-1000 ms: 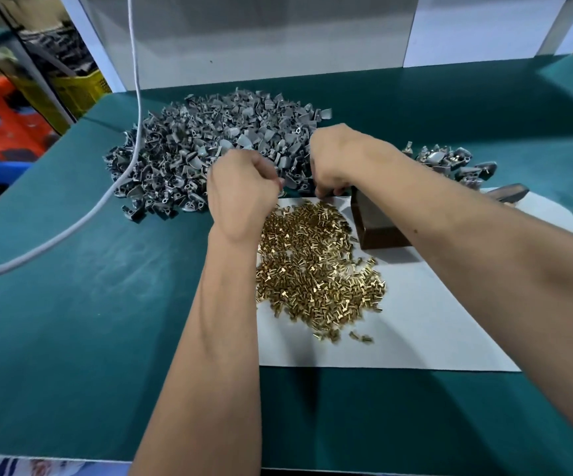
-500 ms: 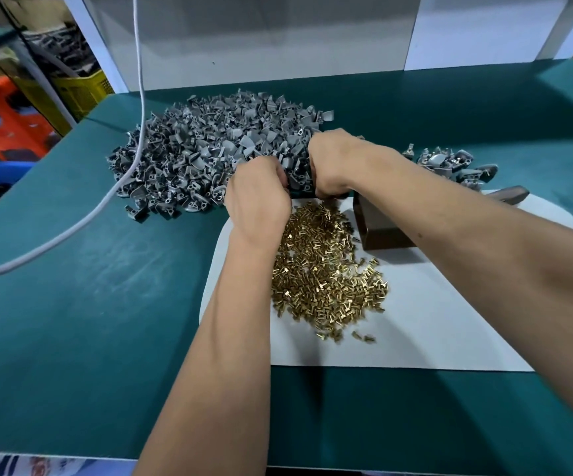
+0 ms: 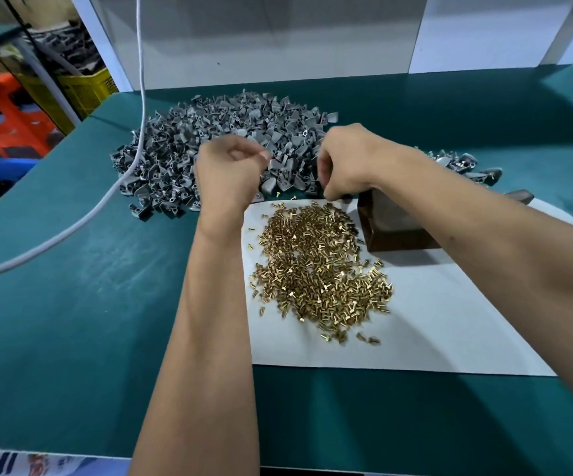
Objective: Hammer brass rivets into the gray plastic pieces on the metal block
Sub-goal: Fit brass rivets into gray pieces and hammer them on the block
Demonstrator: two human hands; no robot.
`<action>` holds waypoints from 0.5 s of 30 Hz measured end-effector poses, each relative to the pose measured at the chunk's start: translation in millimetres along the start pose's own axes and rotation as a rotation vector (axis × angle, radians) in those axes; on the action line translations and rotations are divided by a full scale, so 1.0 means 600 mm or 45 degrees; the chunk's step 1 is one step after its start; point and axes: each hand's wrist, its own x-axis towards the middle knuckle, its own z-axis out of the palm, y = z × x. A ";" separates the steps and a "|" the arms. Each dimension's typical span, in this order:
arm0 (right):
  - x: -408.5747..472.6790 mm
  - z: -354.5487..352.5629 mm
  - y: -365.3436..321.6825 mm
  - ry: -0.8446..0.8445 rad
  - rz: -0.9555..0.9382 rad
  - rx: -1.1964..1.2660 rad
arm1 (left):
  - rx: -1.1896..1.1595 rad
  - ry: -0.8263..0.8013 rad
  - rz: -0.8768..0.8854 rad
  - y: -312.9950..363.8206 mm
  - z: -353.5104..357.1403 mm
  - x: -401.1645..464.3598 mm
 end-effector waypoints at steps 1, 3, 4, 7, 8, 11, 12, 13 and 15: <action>-0.006 -0.005 -0.001 -0.003 -0.069 0.053 | -0.067 0.102 -0.035 -0.004 0.000 0.003; -0.019 -0.013 -0.006 -0.077 -0.194 0.175 | -0.090 0.233 -0.078 -0.012 0.003 0.008; -0.026 -0.014 -0.009 -0.135 -0.239 0.233 | -0.077 0.266 -0.092 -0.014 0.006 0.009; -0.038 -0.008 -0.013 -0.231 -0.335 0.297 | -0.078 0.305 -0.127 -0.017 0.010 0.010; -0.041 -0.004 -0.011 -0.227 -0.352 0.305 | -0.091 0.314 -0.133 -0.019 0.012 0.011; -0.048 0.005 -0.004 -0.174 -0.356 0.304 | -0.115 0.341 -0.141 -0.022 0.014 0.012; -0.050 0.007 -0.003 -0.143 -0.344 0.340 | -0.122 0.347 -0.142 -0.023 0.015 0.012; -0.052 0.007 -0.001 -0.097 -0.328 0.406 | -0.142 0.350 -0.144 -0.023 0.015 0.012; -0.059 0.003 0.003 0.031 -0.295 0.550 | -0.189 0.328 -0.145 -0.018 0.020 0.008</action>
